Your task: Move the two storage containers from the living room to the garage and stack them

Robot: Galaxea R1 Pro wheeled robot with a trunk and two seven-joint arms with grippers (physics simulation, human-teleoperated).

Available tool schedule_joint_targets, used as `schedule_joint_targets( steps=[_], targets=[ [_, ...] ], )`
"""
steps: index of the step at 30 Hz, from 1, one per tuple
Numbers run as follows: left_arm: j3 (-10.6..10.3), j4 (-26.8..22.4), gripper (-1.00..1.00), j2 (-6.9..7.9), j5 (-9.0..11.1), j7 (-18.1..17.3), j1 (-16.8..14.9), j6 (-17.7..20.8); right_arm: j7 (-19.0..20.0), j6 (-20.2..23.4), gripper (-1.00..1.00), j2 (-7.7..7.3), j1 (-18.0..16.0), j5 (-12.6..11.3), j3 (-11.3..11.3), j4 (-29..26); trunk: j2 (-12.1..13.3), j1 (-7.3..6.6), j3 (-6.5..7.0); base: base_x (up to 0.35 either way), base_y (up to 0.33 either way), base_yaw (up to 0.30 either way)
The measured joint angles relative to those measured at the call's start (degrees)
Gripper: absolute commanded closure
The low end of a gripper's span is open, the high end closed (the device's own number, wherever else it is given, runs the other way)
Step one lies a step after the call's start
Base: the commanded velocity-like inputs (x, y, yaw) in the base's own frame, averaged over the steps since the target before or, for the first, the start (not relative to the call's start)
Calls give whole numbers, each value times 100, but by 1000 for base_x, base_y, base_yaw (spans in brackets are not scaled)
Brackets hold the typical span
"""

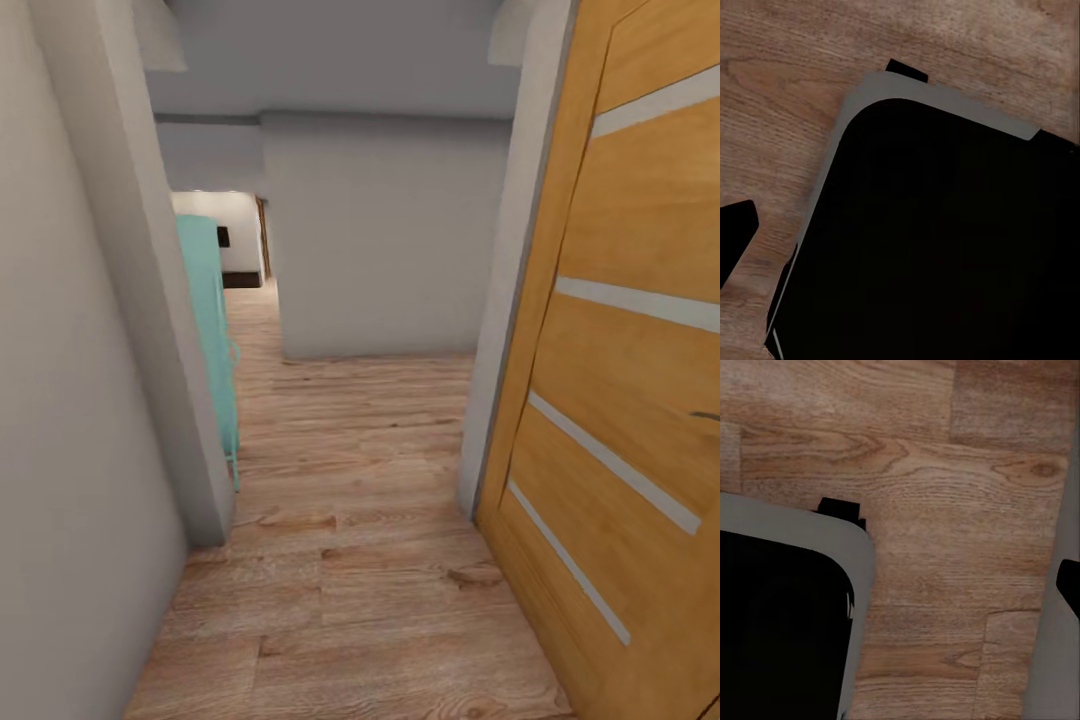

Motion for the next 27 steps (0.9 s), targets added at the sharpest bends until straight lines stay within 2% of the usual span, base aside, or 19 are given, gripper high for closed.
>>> schedule_joint_targets(
  steps=[8, 27],
  targets=[
    [0, 0, -100, -3, -4, 1, 1, 4, 0, 2, -100, -8, 0, 3, 3, 0, 0, 0, 0, 319, -1, 181],
    [0, 0, -100, -5, -4, -3, 0, 4, 0, 2, -100, -25, 0, 0, 17, 0, 0, 0, 0, 319, 0, 9]
  ],
)
